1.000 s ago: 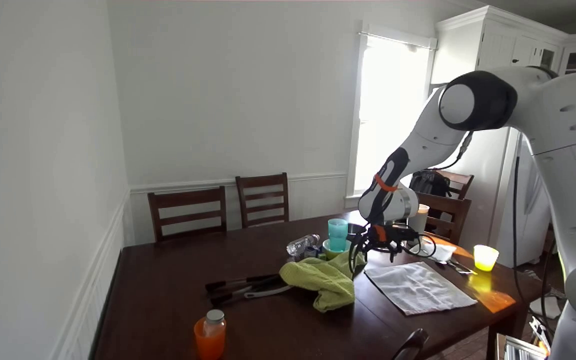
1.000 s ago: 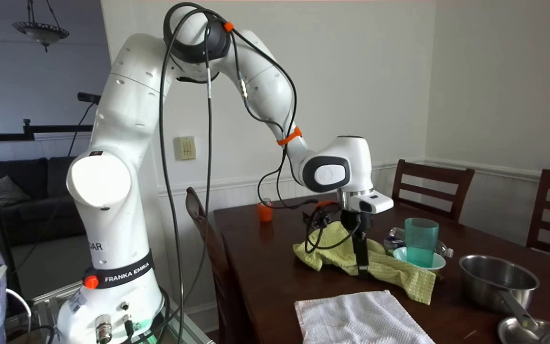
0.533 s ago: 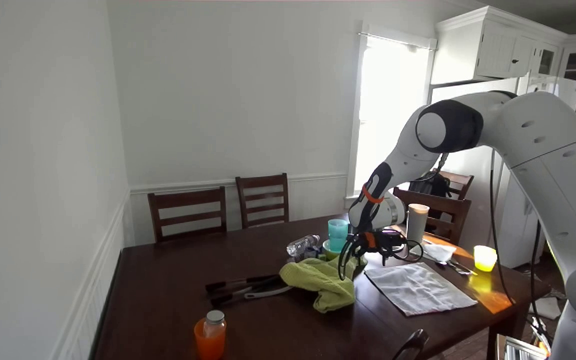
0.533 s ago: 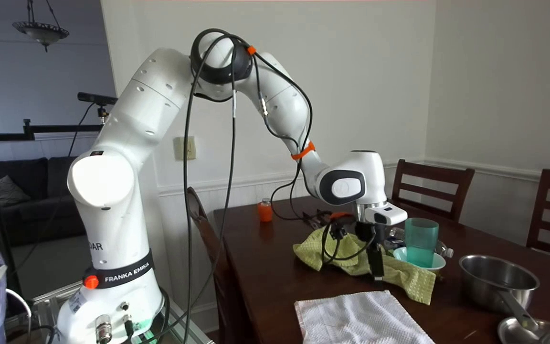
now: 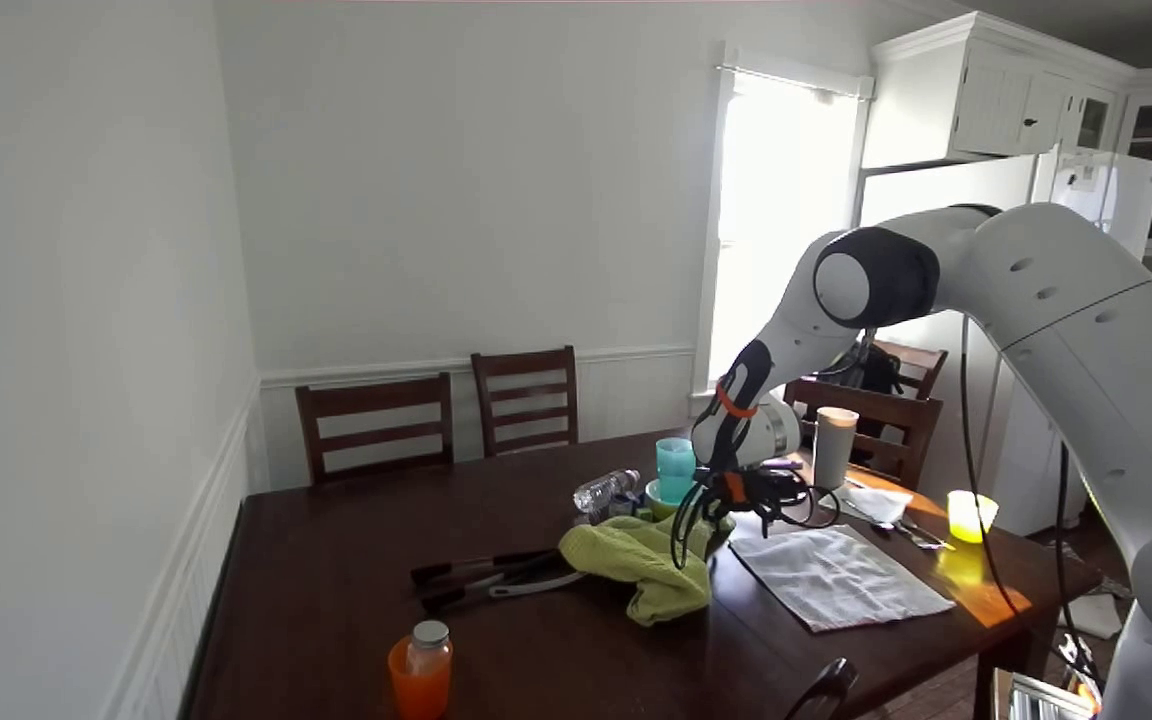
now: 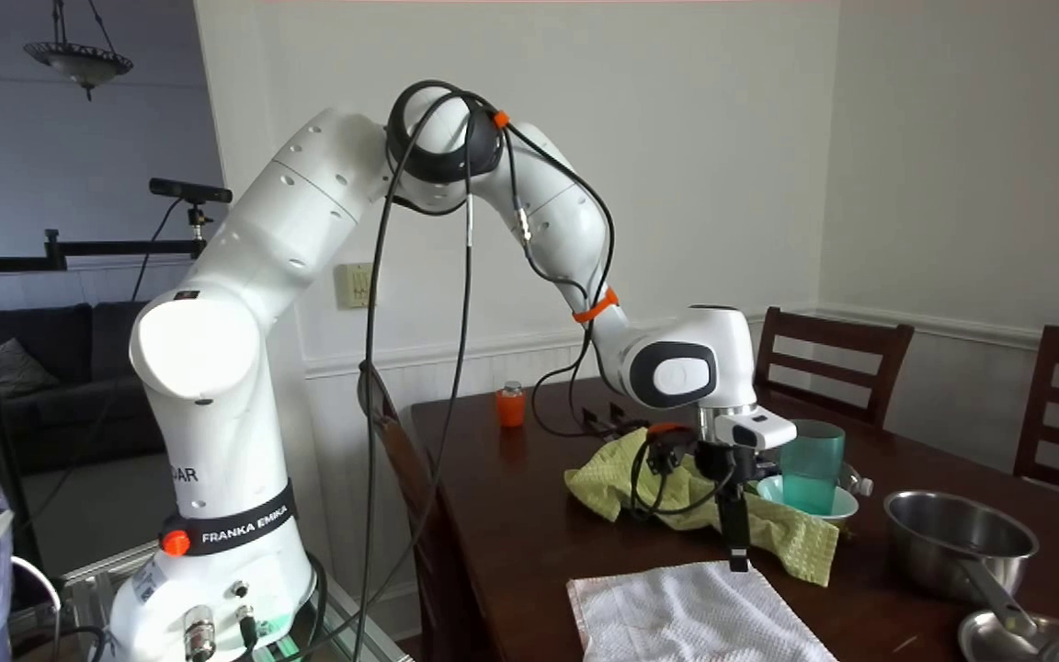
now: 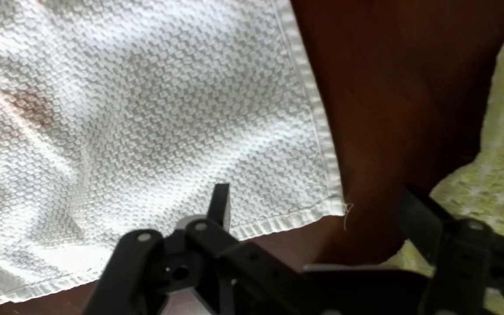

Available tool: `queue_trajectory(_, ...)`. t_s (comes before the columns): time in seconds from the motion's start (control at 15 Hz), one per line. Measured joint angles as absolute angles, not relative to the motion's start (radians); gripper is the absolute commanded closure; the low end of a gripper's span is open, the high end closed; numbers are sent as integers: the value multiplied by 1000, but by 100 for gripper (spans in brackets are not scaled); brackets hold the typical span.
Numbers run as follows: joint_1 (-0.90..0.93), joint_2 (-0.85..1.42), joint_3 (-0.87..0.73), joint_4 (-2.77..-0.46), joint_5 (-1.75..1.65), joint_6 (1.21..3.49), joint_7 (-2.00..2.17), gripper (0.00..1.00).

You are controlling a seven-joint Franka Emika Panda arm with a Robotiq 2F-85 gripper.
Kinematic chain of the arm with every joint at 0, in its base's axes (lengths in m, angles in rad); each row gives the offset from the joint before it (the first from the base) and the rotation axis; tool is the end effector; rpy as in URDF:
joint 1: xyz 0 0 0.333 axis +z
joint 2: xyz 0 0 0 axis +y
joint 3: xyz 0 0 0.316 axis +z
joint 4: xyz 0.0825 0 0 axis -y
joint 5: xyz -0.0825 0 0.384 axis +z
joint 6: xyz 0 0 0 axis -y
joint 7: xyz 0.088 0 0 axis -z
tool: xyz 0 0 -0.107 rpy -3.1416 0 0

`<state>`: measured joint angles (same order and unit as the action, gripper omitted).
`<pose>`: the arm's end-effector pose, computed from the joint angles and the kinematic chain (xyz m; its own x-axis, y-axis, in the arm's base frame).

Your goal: Use the corners to fold the towel

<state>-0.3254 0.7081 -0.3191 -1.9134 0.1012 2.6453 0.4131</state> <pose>0.5038 -0.3742 0.1427 0.4853 -0.8661 0.1196 -0.8734 -0.4737 0.1132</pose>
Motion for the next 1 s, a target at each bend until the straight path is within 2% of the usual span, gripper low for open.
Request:
queue_trajectory(0.4, -326, 735, -324, -1892, 120, 2645, 417, 21)
queue_trajectory(0.47, -326, 737, -325, -1891, 122, 2645, 418, 30)
queue_trajectory(0.6, -326, 741, -326, -1890, 126, 2645, 421, 33)
queue_trajectory(0.67, -326, 743, -326, -1889, 128, 2645, 421, 41)
queue_trajectory(0.8, -326, 747, -326, -1887, 130, 2645, 423, 49)
queue_trajectory(0.93, -326, 750, -326, -1884, 131, 2645, 424, 68)
queue_trajectory(1.0, -326, 752, -327, -1882, 132, 2645, 424, 74)
